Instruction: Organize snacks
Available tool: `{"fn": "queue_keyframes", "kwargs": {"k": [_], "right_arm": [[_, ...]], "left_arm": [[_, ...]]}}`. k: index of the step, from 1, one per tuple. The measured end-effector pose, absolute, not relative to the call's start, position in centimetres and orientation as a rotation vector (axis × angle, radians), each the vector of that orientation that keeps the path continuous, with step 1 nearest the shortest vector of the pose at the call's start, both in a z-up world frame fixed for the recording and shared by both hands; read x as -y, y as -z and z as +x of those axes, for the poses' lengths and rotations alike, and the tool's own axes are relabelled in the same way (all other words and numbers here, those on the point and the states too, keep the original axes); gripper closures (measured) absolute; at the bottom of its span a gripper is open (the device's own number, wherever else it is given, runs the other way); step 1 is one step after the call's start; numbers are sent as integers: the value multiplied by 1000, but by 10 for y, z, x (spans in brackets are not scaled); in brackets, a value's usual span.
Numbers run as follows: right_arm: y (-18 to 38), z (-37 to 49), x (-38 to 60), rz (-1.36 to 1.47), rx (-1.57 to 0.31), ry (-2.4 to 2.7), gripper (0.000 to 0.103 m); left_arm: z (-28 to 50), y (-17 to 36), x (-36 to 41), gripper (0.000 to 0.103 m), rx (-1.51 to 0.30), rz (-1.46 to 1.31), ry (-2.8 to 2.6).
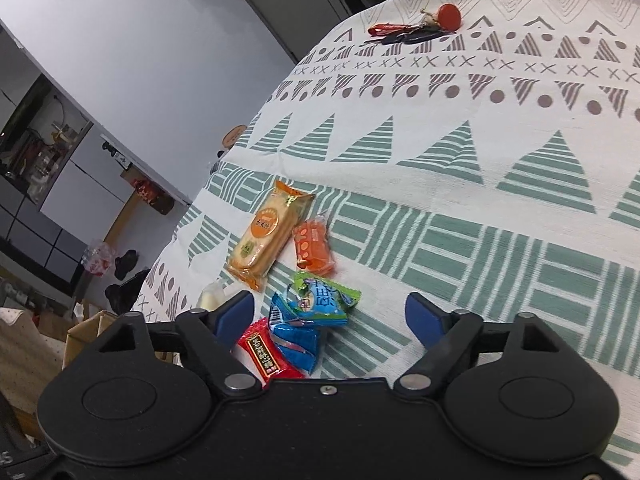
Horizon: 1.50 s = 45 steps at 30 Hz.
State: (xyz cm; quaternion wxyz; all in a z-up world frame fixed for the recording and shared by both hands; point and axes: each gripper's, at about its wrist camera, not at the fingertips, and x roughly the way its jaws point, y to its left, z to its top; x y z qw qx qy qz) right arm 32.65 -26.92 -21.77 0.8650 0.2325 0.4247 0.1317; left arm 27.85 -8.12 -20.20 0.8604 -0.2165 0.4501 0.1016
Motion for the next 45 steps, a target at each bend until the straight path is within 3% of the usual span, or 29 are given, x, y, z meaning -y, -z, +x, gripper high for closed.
{"fn": "queue_keyframes", "kwargs": {"k": [8, 13, 15, 16, 19, 37, 45], "right_arm": [[228, 342, 261, 500, -905, -274, 33], [237, 346, 259, 527, -948, -318, 61], [235, 342, 257, 506, -946, -320, 63], [233, 340, 258, 498, -939, -323, 73], [229, 334, 261, 522, -930, -348, 80], [187, 289, 264, 567, -818, -444, 88], [175, 268, 268, 584, -800, -465, 88]], "left_arm": [[273, 189, 70, 79, -919, -484, -225], [264, 187, 67, 80, -928, -494, -232], [259, 187, 68, 80, -934, -491, -234], [257, 187, 69, 81, -934, -488, -234], [251, 184, 69, 82, -928, -491, -242], [214, 135, 59, 103, -816, -497, -241], [201, 114, 56, 103, -774, -499, -225]]}}
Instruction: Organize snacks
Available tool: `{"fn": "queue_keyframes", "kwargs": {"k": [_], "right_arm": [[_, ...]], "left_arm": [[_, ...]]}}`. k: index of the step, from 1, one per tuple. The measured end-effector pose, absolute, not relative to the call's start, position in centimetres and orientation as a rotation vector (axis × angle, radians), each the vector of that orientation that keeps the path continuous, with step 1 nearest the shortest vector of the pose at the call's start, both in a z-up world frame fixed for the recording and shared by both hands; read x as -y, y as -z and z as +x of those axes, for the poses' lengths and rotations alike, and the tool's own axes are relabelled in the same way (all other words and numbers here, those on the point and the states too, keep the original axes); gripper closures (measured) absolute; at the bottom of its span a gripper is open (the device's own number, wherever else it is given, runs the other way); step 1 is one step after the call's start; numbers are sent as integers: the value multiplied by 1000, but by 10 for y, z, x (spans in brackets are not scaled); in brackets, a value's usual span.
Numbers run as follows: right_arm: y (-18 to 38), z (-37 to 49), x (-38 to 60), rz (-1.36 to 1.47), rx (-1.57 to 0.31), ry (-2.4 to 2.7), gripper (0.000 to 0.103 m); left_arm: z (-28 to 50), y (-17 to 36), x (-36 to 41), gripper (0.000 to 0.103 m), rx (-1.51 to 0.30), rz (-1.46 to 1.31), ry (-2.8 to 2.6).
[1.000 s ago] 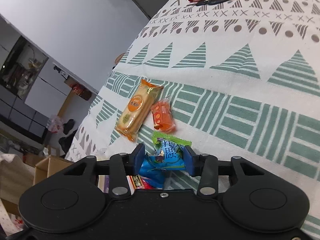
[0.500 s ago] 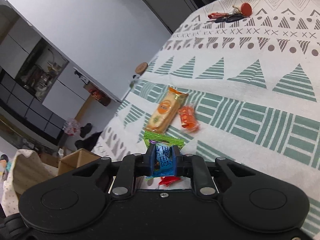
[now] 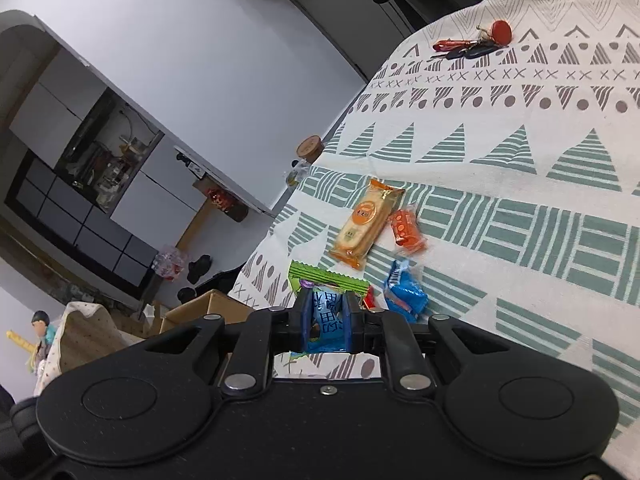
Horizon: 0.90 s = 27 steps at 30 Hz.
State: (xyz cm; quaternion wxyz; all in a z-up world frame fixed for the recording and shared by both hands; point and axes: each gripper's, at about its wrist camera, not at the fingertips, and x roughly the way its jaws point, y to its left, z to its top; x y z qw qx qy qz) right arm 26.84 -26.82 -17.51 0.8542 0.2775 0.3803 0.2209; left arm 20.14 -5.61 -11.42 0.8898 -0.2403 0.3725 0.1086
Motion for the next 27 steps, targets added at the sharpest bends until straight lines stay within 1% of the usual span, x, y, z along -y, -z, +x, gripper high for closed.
{"fn": "queue_keyframes", "kwargs": {"k": [4, 6, 8, 9, 11, 13, 14, 15, 16, 18, 27], "right_arm": [[172, 260, 269, 569, -820, -451, 88], [173, 257, 269, 554, -836, -438, 88], [176, 256, 270, 544, -856, -419, 88], [176, 256, 270, 545, -860, -415, 88], [177, 254, 271, 546, -864, -410, 88], [177, 251, 272, 543, -870, -407, 88], [178, 250, 272, 543, -870, -407, 88], [178, 249, 273, 542, -870, -404, 88], [178, 248, 274, 541, -870, -400, 88], [178, 247, 276, 541, -872, -387, 88], [183, 240, 282, 567, -886, -368, 88]], "left_arm": [[206, 123, 60, 103, -848, -472, -222], [206, 131, 64, 100, -881, -440, -236], [205, 140, 66, 100, -913, -446, -225], [205, 146, 67, 96, -930, -450, -222], [207, 155, 70, 87, -963, -440, -224], [207, 163, 72, 66, -977, -436, -224], [207, 168, 72, 60, -979, -435, -230], [207, 172, 73, 50, -982, -429, -240], [208, 176, 74, 46, -988, -418, -256], [210, 182, 74, 44, -997, -405, -263], [216, 208, 72, 43, -1053, -401, -283]]}}
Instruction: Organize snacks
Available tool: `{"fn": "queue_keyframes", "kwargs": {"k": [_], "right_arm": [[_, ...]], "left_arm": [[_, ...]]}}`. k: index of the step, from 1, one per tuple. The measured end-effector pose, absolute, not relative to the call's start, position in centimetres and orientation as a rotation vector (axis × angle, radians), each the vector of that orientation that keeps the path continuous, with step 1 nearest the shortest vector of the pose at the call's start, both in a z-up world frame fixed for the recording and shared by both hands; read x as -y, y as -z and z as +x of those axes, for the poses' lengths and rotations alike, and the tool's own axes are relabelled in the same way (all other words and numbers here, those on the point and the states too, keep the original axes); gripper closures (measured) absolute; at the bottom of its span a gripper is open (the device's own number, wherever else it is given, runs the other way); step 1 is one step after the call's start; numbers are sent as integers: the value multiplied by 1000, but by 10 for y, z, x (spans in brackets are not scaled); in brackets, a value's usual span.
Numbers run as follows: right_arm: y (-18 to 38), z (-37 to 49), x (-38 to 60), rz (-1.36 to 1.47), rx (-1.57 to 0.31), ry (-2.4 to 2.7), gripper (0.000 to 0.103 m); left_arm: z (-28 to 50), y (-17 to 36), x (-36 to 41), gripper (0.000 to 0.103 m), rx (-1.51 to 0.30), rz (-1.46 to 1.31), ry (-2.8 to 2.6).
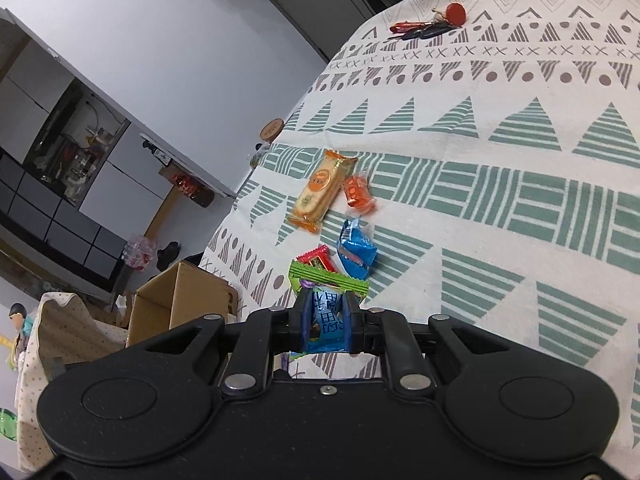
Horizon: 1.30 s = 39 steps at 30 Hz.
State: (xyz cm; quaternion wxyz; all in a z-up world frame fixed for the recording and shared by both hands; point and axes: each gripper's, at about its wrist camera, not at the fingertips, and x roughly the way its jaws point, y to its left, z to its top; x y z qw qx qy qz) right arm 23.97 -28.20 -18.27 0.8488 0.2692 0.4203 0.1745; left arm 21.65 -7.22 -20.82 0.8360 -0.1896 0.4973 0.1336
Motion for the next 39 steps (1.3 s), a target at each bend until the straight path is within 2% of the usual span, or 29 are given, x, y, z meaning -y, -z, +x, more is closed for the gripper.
{"fn": "queue_keyframes", "kwargs": {"k": [9, 13, 16, 39], "right_arm": [[188, 235, 280, 586, -904, -347, 88], [189, 233, 276, 589, -908, -343, 88], [187, 232, 273, 587, -900, -349, 88], [155, 234, 236, 591, -780, -449, 88]], "left_arm": [[218, 218, 77, 44, -1058, -373, -304], [217, 221, 74, 69, -1061, -381, -315], [215, 216, 72, 76, -1048, -397, -305], [192, 130, 45, 78, -870, -451, -264]]}}
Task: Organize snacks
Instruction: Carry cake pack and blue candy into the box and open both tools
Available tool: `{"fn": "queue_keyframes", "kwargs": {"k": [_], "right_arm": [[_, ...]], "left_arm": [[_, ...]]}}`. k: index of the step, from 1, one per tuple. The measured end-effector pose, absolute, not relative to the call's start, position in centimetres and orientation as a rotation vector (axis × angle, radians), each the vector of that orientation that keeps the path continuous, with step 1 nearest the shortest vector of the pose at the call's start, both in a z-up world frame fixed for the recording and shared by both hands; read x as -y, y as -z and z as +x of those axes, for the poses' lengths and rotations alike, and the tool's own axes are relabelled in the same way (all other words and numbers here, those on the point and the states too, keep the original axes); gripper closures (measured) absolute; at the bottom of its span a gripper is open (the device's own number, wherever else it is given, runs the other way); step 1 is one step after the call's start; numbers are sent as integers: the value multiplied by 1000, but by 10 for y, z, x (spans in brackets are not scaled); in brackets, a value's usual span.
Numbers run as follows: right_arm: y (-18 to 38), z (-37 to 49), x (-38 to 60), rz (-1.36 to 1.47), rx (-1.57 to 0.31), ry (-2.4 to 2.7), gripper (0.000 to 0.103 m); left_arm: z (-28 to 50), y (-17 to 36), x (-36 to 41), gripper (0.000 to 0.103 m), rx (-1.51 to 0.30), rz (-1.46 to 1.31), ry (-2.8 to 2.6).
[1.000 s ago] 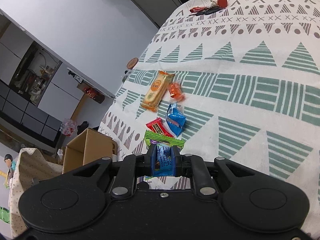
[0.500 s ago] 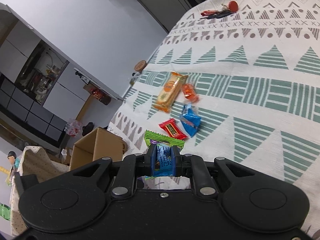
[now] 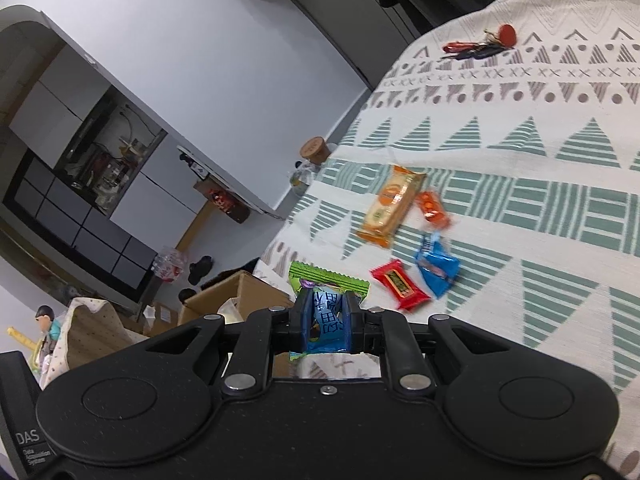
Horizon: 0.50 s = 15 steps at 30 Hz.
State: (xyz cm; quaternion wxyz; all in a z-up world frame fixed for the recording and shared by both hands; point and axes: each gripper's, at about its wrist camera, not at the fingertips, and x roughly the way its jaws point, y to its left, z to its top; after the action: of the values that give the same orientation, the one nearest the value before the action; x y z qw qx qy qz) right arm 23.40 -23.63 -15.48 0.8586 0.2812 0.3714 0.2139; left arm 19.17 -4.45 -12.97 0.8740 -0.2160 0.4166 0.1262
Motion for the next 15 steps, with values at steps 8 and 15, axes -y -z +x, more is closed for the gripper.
{"fn": "queue_keyframes", "kwargs": {"k": [8, 15], "right_arm": [[141, 235, 214, 597, -742, -505, 88], [137, 237, 189, 578, -741, -546, 88]], "left_arm": [[183, 107, 15, 78, -817, -489, -286], [176, 100, -18, 78, -788, -529, -323]]}}
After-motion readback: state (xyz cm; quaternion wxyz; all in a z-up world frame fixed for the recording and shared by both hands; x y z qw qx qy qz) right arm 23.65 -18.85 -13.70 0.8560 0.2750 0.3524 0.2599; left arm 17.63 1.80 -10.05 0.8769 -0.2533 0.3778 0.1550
